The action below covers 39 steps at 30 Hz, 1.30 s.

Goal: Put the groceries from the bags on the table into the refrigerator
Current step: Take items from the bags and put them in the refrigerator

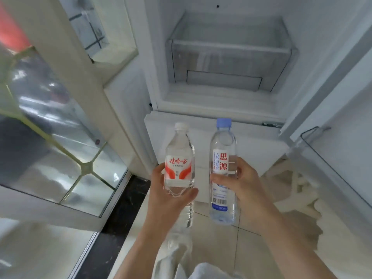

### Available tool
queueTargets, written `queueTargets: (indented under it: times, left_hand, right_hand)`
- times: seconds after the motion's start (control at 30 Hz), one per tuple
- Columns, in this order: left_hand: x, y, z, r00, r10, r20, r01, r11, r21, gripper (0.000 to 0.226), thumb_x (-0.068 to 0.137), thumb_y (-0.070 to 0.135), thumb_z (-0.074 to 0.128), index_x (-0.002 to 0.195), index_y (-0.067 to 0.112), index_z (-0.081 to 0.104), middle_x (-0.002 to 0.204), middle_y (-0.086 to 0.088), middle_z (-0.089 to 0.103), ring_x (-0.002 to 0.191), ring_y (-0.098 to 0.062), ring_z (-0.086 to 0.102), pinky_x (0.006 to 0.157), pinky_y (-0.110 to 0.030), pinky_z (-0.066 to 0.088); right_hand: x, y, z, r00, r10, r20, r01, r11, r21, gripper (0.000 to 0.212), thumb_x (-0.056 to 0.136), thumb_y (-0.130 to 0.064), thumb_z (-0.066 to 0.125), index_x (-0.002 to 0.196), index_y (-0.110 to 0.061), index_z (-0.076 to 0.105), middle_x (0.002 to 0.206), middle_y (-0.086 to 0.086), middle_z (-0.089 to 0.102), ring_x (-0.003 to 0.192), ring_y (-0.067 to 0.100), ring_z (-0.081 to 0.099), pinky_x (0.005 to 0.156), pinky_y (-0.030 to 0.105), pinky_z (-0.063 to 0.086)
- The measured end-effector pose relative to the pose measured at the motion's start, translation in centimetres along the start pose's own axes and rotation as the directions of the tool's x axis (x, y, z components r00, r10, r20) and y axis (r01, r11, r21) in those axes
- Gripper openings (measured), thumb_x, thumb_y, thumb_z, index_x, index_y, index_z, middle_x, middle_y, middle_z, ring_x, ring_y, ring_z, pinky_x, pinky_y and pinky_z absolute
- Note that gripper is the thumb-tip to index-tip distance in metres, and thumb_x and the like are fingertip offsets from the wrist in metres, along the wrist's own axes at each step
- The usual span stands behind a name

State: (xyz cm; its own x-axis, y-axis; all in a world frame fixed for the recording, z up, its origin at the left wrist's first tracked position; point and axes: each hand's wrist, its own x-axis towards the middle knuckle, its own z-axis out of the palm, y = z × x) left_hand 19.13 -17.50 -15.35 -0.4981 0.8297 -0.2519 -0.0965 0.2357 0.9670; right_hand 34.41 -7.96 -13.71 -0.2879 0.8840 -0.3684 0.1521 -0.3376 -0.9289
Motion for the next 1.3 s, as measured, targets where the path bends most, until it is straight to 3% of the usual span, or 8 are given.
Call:
queueTargets:
  times: [0.17, 0.33, 0.53, 0.73, 0.9, 1.03, 1.17, 1.3]
  left_hand:
    - [8.2, 5.0, -2.0, 0.987, 0.121, 0.108, -0.129, 0.989, 0.073, 0.076, 0.066, -0.001, 0.084, 0.120, 0.034, 0.044, 0.108, 0.007, 0.065, 0.083, 0.000, 0.070, 0.061, -0.009, 0.051]
    - [14.8, 9.3, -1.4, 0.959, 0.237, 0.156, -0.252, 0.963, 0.091, 0.080, 0.063, 0.001, 0.086, 0.115, 0.043, 0.043, 0.105, 0.013, 0.065, 0.083, 0.003, 0.069, 0.062, -0.008, 0.051]
    - [21.4, 15.1, 1.5, 0.898, 0.406, 0.170, -0.421, 0.905, 0.063, 0.086, 0.060, 0.011, 0.089, 0.125, 0.038, 0.041, 0.109, 0.017, 0.063, 0.094, 0.004, 0.065, 0.074, -0.010, 0.054]
    - [26.6, 21.3, 5.0, 0.830, 0.545, 0.116, -0.542, 0.838, -0.053, 0.090, 0.062, 0.000, 0.087, 0.136, 0.026, 0.042, 0.112, 0.011, 0.066, 0.096, 0.000, 0.067, 0.073, -0.012, 0.054]
    - [30.8, 24.1, 8.2, 0.818, 0.573, 0.041, -0.573, 0.819, -0.028, 0.072, 0.063, 0.007, 0.088, 0.121, 0.028, 0.050, 0.104, 0.012, 0.067, 0.093, -0.002, 0.067, 0.074, -0.013, 0.054]
    - [33.9, 24.7, 10.4, 0.818, 0.575, -0.011, -0.574, 0.817, -0.050, 0.070, 0.063, 0.002, 0.087, 0.118, 0.024, 0.048, 0.101, 0.009, 0.065, 0.085, 0.003, 0.065, 0.070, -0.007, 0.050]
    - [36.9, 25.5, 12.1, 0.822, 0.566, -0.062, -0.570, 0.819, -0.067, 0.077, 0.062, 0.000, 0.087, 0.120, 0.027, 0.044, 0.103, 0.011, 0.061, 0.084, 0.013, 0.060, 0.064, -0.002, 0.046]
    - [39.1, 25.5, 13.3, 0.813, 0.576, -0.081, -0.581, 0.812, -0.058, 0.084, 0.061, 0.002, 0.088, 0.125, 0.029, 0.042, 0.112, 0.010, 0.061, 0.097, 0.003, 0.061, 0.071, -0.008, 0.049]
  right_hand:
    - [4.6, -4.2, 2.9, 0.996, -0.040, -0.080, 0.045, 0.997, 0.066, 0.046, 0.067, -0.009, 0.082, 0.106, -0.023, 0.064, 0.095, -0.004, 0.074, 0.089, 0.015, 0.071, 0.085, 0.043, 0.055]
    - [8.4, -9.7, 3.4, 0.976, -0.145, -0.161, 0.163, 0.981, 0.103, 0.046, 0.066, -0.006, 0.081, 0.105, -0.024, 0.065, 0.095, -0.004, 0.074, 0.090, 0.014, 0.070, 0.079, 0.035, 0.052]
    - [13.4, -17.2, 2.5, 0.923, -0.307, -0.230, 0.340, 0.933, 0.121, 0.055, 0.057, -0.016, 0.084, 0.108, -0.022, 0.065, 0.098, -0.002, 0.074, 0.092, 0.017, 0.071, 0.086, 0.043, 0.053]
    - [19.6, -23.3, 1.2, 0.852, -0.432, -0.296, 0.483, 0.867, 0.125, 0.049, 0.065, -0.005, 0.083, 0.107, -0.020, 0.064, 0.099, 0.000, 0.074, 0.094, 0.021, 0.070, 0.091, 0.049, 0.052]
    - [24.2, -27.0, -0.4, 0.810, -0.495, -0.314, 0.533, 0.845, 0.044, 0.068, 0.046, -0.023, 0.087, 0.108, -0.026, 0.059, 0.105, -0.002, 0.071, 0.100, 0.020, 0.067, 0.089, 0.049, 0.054]
    - [27.6, -28.3, -1.5, 0.790, -0.520, -0.325, 0.550, 0.835, 0.001, 0.065, 0.059, -0.006, 0.086, 0.113, -0.025, 0.056, 0.111, -0.001, 0.067, 0.100, 0.017, 0.066, 0.085, 0.042, 0.056]
    - [29.7, -29.4, -2.2, 0.802, -0.520, -0.296, 0.543, 0.840, -0.004, 0.062, 0.065, -0.003, 0.083, 0.117, -0.024, 0.058, 0.104, -0.005, 0.069, 0.093, 0.008, 0.067, 0.076, 0.028, 0.053]
    - [31.4, -29.4, -2.4, 0.787, -0.549, -0.282, 0.551, 0.831, -0.081, 0.064, 0.065, -0.004, 0.083, 0.120, -0.023, 0.058, 0.104, -0.005, 0.070, 0.093, 0.008, 0.067, 0.076, 0.029, 0.055]
